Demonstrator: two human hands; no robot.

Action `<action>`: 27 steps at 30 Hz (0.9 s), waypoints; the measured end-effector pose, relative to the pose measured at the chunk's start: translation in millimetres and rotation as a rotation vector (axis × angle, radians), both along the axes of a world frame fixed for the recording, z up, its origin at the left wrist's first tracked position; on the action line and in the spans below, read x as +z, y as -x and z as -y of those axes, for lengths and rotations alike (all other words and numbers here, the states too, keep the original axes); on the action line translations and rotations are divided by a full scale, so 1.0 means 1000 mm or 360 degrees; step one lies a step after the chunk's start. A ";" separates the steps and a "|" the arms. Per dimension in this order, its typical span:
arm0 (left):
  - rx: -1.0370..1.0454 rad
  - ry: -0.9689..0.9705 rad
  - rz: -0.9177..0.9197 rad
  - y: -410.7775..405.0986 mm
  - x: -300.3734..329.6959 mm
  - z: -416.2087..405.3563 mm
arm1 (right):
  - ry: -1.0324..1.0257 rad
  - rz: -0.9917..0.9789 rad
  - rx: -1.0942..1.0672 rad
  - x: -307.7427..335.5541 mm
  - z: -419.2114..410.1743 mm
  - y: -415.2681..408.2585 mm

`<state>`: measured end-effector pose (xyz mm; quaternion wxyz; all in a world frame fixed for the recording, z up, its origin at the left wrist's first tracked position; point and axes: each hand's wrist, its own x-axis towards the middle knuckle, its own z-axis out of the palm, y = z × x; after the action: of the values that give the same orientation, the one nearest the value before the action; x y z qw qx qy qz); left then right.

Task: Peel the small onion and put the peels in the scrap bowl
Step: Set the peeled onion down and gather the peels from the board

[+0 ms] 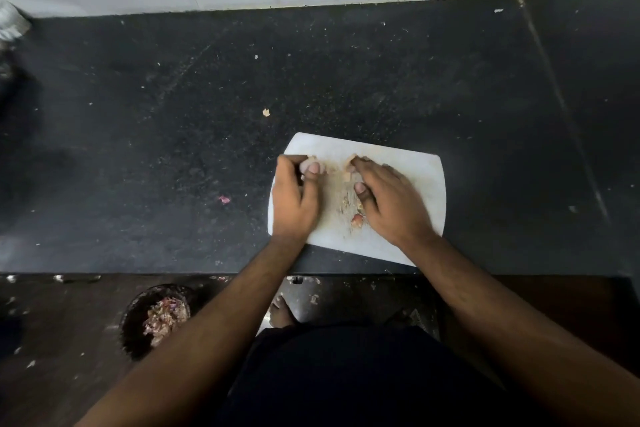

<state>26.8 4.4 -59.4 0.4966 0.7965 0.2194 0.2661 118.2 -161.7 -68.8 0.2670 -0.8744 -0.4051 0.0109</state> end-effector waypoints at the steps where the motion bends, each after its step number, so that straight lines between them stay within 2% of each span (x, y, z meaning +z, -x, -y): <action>1: 0.0068 0.0035 0.0011 0.000 -0.002 -0.001 | -0.0006 0.0021 0.0082 0.000 0.001 0.003; 5: 0.0212 0.0134 0.0012 -0.003 -0.004 -0.007 | -0.0254 -0.0121 0.0177 0.007 0.008 0.007; 9: 0.0177 0.0172 -0.0112 -0.003 -0.005 -0.009 | -0.0543 -0.0480 -0.0235 0.011 0.006 0.000; 12: 0.0173 0.0160 -0.0113 -0.003 -0.004 -0.008 | -0.0420 -0.0603 -0.0373 0.023 -0.010 -0.010; 14: 0.0171 0.0162 -0.0122 -0.004 -0.003 -0.007 | -0.0214 -0.0626 -0.0209 0.027 -0.026 -0.015; 16: 0.0185 0.0150 -0.0120 -0.003 -0.002 -0.006 | -0.0030 -0.0591 0.0118 0.024 -0.038 -0.017; 19: 0.0203 0.0132 -0.0084 -0.003 0.001 -0.005 | 0.0118 -0.0393 0.0468 0.013 -0.033 -0.009; 24: 0.0050 0.0119 -0.0136 -0.003 0.001 0.000 | 0.0053 -0.0255 0.0588 0.016 0.001 -0.003; 27: -0.0099 0.0109 -0.0174 -0.003 0.001 0.006 | 0.0073 -0.0231 0.0500 0.020 0.021 -0.007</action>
<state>29.5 -1.2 -58.7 0.5189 0.7988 0.2305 0.1989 125.5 -182.6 -48.9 0.2707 -0.8030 -0.5161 0.1249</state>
